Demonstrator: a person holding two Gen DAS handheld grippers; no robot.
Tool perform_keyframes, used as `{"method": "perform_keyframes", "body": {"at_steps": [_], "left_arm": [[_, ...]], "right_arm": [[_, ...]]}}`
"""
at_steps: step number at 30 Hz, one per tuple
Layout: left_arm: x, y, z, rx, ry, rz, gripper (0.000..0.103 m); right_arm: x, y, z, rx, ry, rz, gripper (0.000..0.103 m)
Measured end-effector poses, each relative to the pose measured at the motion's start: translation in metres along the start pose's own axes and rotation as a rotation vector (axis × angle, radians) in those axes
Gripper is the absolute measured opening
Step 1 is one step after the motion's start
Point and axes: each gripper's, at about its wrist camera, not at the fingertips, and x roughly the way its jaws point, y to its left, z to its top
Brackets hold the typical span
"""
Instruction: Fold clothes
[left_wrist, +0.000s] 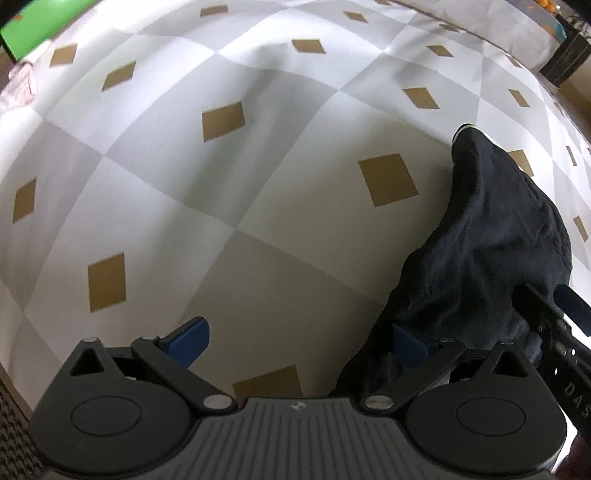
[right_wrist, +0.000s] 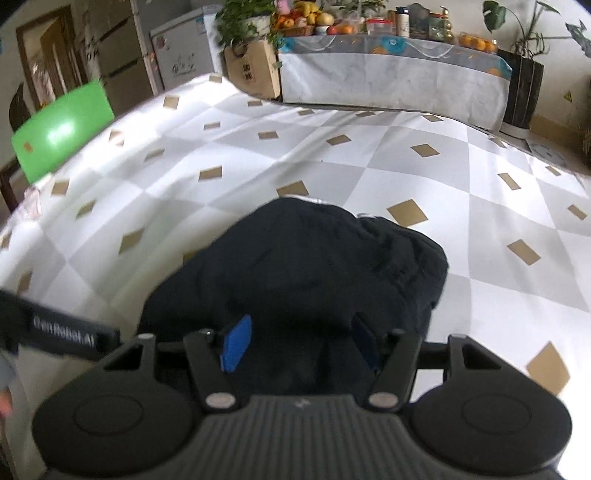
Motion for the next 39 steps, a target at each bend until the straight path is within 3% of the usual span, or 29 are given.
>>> {"method": "perform_keyframes", "body": {"at_steps": [5,8,14,23,34,39], "left_arm": [[0.009,0.008,0.001,-0.053,0.041,-0.01,0.103],[0.013,0.006,0.0,-0.048,0.05,-0.003,0.103],[0.018,-0.001,-0.004,-0.01,0.06,0.015,0.103],[0.012,-0.012,-0.007,0.062,0.019,0.019,0.103],[-0.007,-0.041,-0.019,0.255,-0.091,0.004,0.103],[-0.013,-0.05,-0.025,0.301,-0.105,-0.029,0.103]], "right_arm": [[0.016,-0.002,0.002,0.03,0.007,-0.014,0.058],[0.028,-0.005,0.0,0.05,0.051,-0.038,0.058],[0.035,0.0,-0.004,0.009,0.054,-0.075,0.058],[0.035,0.0,-0.005,-0.004,0.073,-0.136,0.058],[0.027,-0.021,-0.008,0.043,0.079,-0.218,0.06],[0.021,-0.038,-0.012,0.082,0.091,-0.273,0.071]]}}
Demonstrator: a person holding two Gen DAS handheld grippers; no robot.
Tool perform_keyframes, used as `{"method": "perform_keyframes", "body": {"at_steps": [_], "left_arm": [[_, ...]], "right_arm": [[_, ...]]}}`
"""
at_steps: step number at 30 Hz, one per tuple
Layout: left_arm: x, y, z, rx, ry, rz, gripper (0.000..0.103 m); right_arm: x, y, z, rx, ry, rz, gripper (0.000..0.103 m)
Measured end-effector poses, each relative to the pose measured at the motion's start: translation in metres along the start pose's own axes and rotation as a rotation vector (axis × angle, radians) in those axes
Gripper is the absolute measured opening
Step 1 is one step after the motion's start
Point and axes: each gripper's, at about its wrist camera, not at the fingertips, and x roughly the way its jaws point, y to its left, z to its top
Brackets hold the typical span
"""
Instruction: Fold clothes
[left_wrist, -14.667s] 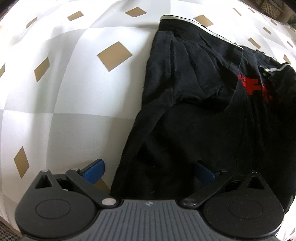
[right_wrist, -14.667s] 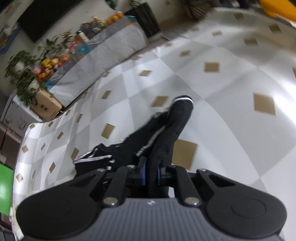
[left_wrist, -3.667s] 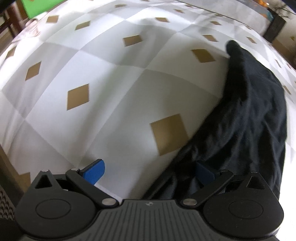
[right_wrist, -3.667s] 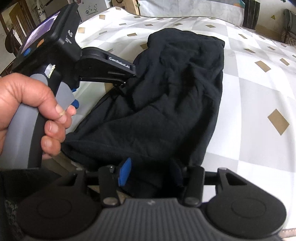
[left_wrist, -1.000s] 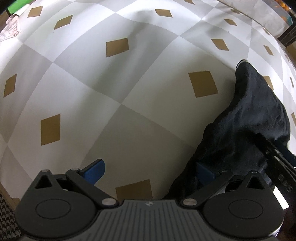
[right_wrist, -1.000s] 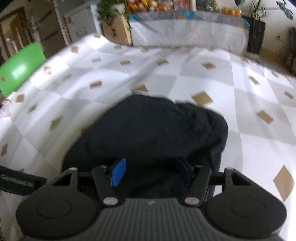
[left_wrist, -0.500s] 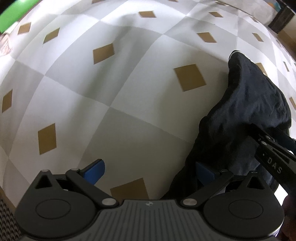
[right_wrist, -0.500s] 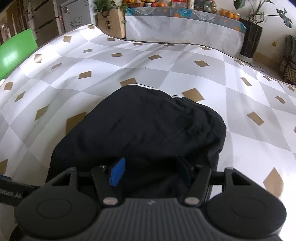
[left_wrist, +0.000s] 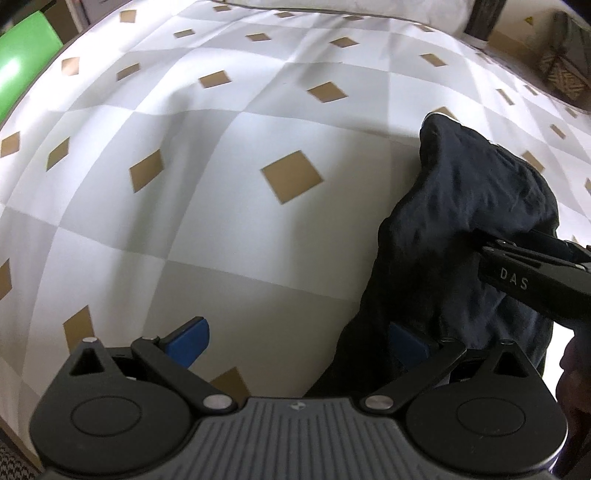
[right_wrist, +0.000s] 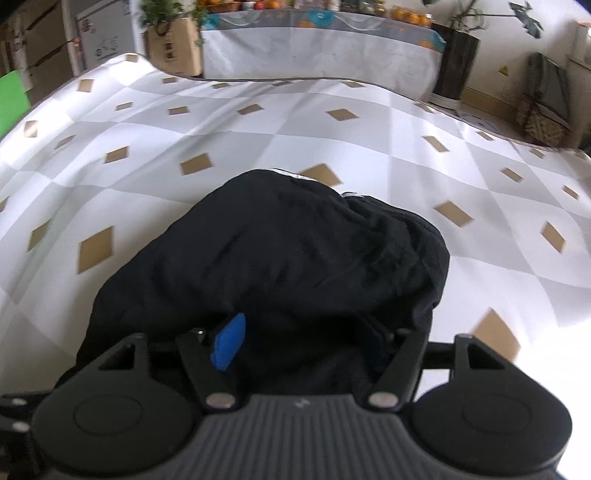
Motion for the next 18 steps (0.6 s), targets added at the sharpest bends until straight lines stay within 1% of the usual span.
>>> {"method": "perform_keyframes", "body": {"at_steps": [2,10,18], "left_arm": [[-0.002,-0.006,-0.002,0.015,-0.007,-0.008,0.103],[-0.006,-0.02,-0.009,0.062,-0.02,-0.031,0.103],[-0.011,-0.03,-0.014,0.095,-0.03,-0.047,0.103]], "right_arm": [[0.0,-0.008,-0.001,0.02,0.008,-0.019,0.073],[-0.006,-0.04,-0.008,0.078,0.03,-0.075,0.072],[-0.013,-0.067,-0.015,0.108,0.06,-0.165,0.073]]}}
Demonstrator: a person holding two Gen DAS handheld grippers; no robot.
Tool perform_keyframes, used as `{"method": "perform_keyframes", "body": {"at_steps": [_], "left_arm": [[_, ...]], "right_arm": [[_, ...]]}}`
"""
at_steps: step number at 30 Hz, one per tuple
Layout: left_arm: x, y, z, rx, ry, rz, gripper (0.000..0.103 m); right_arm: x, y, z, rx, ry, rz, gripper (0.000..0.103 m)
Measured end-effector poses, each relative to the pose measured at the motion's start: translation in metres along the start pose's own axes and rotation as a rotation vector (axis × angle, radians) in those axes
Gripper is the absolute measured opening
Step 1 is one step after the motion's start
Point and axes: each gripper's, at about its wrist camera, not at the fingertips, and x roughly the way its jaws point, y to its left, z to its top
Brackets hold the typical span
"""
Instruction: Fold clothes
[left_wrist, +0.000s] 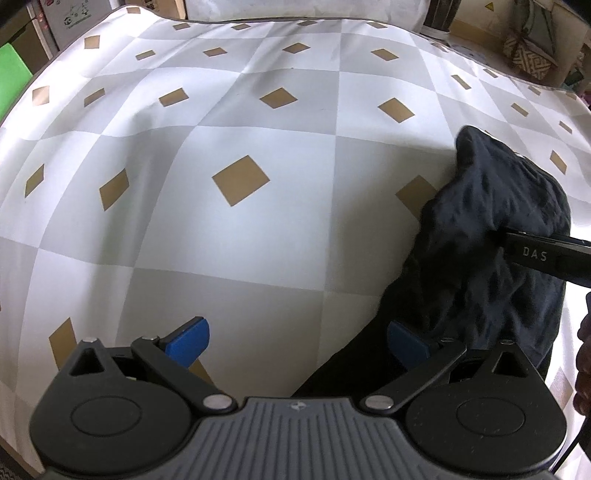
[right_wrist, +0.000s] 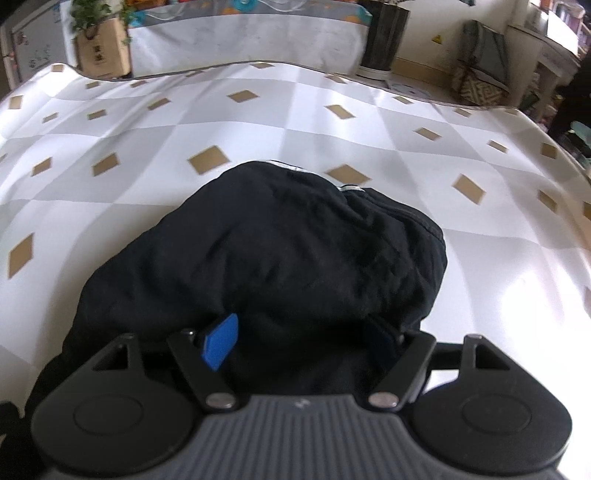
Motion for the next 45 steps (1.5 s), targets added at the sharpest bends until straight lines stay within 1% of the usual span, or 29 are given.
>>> {"method": "perform_keyframes", "body": {"at_steps": [6,10,17,27,45], "left_arm": [[-0.006,-0.009,-0.001,0.03,-0.018,-0.008,0.103],[-0.01,-0.014,-0.003,0.047,-0.025,-0.023,0.103],[-0.019,-0.023,-0.005,0.07,-0.039,-0.047,0.103],[-0.029,-0.037,-0.007,0.095,-0.056,-0.077,0.103],[-0.034,-0.043,-0.011,0.107,-0.069,-0.078,0.103]], "right_arm": [[-0.003,-0.017,-0.004,0.007,0.023,-0.049,0.073],[-0.004,-0.027,-0.007,0.009,0.038,-0.06,0.074],[-0.005,-0.043,-0.011,0.032,0.058,-0.044,0.075],[-0.006,-0.051,-0.015,0.035,0.06,-0.03,0.077],[-0.005,-0.051,-0.015,0.04,0.059,-0.034,0.081]]}}
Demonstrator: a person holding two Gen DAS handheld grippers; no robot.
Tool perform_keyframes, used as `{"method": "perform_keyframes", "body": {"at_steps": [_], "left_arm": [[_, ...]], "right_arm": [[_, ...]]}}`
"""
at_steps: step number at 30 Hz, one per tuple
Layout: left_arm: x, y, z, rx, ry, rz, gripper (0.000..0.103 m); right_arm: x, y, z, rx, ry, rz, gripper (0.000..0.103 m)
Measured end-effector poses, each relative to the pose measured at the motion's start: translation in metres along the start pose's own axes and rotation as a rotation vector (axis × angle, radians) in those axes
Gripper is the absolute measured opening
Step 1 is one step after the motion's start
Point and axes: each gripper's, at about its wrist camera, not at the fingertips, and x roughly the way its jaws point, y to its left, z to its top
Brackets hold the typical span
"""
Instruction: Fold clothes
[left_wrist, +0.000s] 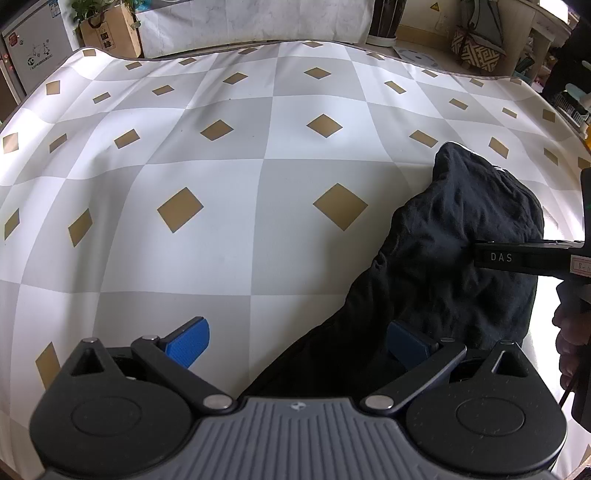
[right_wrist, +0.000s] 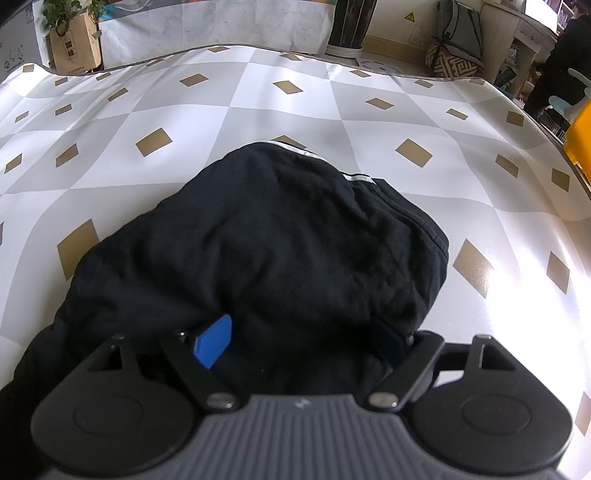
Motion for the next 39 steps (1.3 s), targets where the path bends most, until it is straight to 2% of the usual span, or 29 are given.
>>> {"method": "perform_keyframes", "body": {"at_steps": [29,34,39], "left_arm": [[-0.005,-0.003,-0.003,0.02,-0.015,0.007,0.103],[-0.001,-0.006,-0.006,0.033,-0.007,0.01,0.103],[0.006,-0.01,-0.014,0.052,0.015,0.012,0.103]], "right_arm": [[0.002,-0.006,0.0,0.032,0.017,0.0,0.086],[0.002,-0.013,-0.001,0.063,0.024,-0.05,0.086],[0.001,-0.029,-0.004,0.167,0.043,-0.135,0.086]]}}
